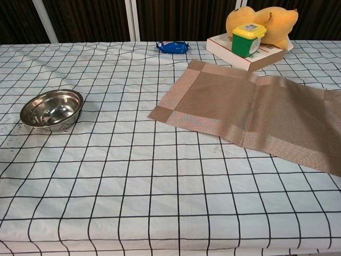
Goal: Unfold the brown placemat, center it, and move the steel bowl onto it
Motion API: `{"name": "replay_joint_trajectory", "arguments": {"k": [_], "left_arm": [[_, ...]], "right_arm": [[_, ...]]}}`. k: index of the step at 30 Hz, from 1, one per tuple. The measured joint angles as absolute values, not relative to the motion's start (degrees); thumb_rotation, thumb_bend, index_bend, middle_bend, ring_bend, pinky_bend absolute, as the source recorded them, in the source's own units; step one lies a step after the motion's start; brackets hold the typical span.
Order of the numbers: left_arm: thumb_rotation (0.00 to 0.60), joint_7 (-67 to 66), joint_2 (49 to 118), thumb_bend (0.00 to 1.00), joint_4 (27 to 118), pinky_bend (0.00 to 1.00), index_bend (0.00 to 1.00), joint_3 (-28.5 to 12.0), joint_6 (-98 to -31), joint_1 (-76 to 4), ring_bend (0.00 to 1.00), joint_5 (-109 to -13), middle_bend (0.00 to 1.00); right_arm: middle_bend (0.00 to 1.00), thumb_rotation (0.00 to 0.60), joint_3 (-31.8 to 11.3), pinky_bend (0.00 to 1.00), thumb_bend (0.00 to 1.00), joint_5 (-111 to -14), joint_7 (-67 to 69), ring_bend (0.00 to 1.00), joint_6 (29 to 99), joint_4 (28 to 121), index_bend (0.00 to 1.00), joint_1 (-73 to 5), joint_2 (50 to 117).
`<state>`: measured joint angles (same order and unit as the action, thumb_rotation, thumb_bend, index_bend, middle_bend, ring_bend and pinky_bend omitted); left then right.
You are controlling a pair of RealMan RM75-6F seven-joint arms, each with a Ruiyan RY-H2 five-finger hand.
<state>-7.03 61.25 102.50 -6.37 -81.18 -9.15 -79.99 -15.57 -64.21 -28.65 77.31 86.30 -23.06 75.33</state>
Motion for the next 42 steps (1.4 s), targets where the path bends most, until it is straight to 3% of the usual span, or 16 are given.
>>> {"name": "replay_joint_trajectory", "arguments": {"k": [5, 11, 26, 42], "left_arm": [[0.600, -11.16, 60.91, 0.01, 104.06, 0.00, 0.00, -8.21, -77.08, -13.12, 0.00, -78.55, 0.00], [0.600, -16.68, 61.27, 0.01, 106.18, 0.00, 0.01, -10.66, -71.98, -18.52, 0.00, -76.15, 0.00], [0.600, -37.57, 71.87, 0.01, 105.59, 0.00, 0.01, -15.06, -62.45, -34.46, 0.00, -60.57, 0.00], [0.600, -50.45, 84.51, 0.01, 95.57, 0.00, 0.02, -14.32, -59.13, -47.66, 0.00, -46.67, 0.00]], "right_arm": [[0.00, 0.600, -14.20, 0.16, 0.04, -66.59, -24.56, 0.00, 85.48, 95.18, 0.00, -16.58, 71.10], [0.00, 0.600, -12.50, 0.16, 0.03, -69.62, -20.69, 0.00, 90.32, 96.84, 0.00, -12.20, 68.90], [0.00, 0.600, -12.81, 0.16, 0.05, -71.66, -9.06, 0.00, 88.98, 88.45, 0.00, -10.63, 70.34], [0.00, 0.600, -14.91, 0.16, 0.05, -70.17, -3.57, 0.00, 86.24, 85.54, 0.00, -10.69, 71.06]]}}
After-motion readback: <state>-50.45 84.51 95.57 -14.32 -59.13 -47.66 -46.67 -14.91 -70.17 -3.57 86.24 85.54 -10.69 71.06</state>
